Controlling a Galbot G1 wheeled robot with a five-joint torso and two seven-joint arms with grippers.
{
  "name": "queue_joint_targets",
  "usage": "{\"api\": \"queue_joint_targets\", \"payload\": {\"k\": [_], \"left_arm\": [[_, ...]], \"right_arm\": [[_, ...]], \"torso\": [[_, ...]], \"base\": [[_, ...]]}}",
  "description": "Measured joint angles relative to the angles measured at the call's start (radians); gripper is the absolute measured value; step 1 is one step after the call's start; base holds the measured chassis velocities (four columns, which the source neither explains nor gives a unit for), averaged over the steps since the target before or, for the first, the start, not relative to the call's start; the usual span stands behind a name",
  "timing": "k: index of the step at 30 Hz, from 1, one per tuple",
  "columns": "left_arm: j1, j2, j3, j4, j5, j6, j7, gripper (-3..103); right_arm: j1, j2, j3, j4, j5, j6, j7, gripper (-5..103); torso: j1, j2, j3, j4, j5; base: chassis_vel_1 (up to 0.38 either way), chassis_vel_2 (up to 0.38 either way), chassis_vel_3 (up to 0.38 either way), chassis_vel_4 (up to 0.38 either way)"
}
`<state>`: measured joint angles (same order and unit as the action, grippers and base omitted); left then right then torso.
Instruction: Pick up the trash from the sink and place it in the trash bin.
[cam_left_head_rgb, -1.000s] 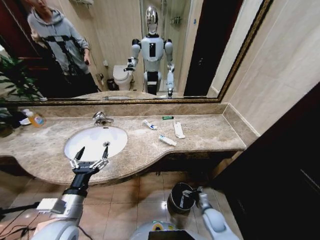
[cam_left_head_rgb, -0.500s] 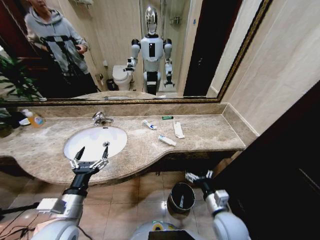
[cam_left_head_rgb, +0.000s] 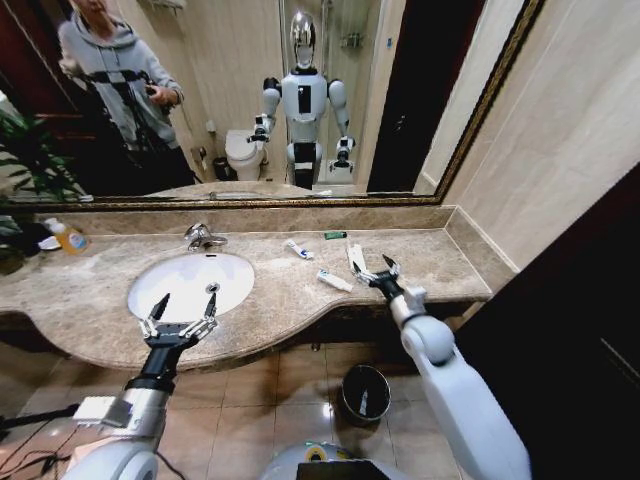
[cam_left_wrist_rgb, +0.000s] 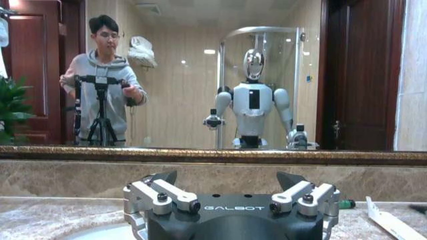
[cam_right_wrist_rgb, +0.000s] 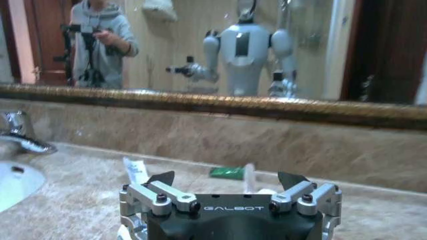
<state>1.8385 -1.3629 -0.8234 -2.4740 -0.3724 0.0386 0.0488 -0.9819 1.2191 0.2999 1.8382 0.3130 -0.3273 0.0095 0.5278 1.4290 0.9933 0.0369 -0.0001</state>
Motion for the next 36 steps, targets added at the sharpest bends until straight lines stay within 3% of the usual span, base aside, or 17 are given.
{"api": "queue_joint_targets", "payload": {"k": [8,21,36], "left_arm": [[0.0,0.0,0.0,0.0,0.0,0.0,0.0,100],[0.0,0.0,0.0,0.0,0.0,0.0,0.0,100],[0.0,0.0,0.0,0.0,0.0,0.0,0.0,100]], "right_arm": [[0.128,0.034,-0.085,-0.161,-0.03,-0.009,0.0,100],[0.181,0.024,-0.088,-0.306,-0.07,0.004,-0.011,102],[0.171,-0.001,-0.078,-0.33,-0.09,0.013,-0.031,61]], "torso": [[0.0,0.0,0.0,0.0001,0.0001],[0.0,0.0,0.0,-0.0001,0.0001],[0.0,0.0,0.0,-0.0001,0.0002]], "base": [[0.0,0.0,0.0,0.0],[0.0,0.0,0.0,0.0],[0.0,0.0,0.0,0.0]]}}
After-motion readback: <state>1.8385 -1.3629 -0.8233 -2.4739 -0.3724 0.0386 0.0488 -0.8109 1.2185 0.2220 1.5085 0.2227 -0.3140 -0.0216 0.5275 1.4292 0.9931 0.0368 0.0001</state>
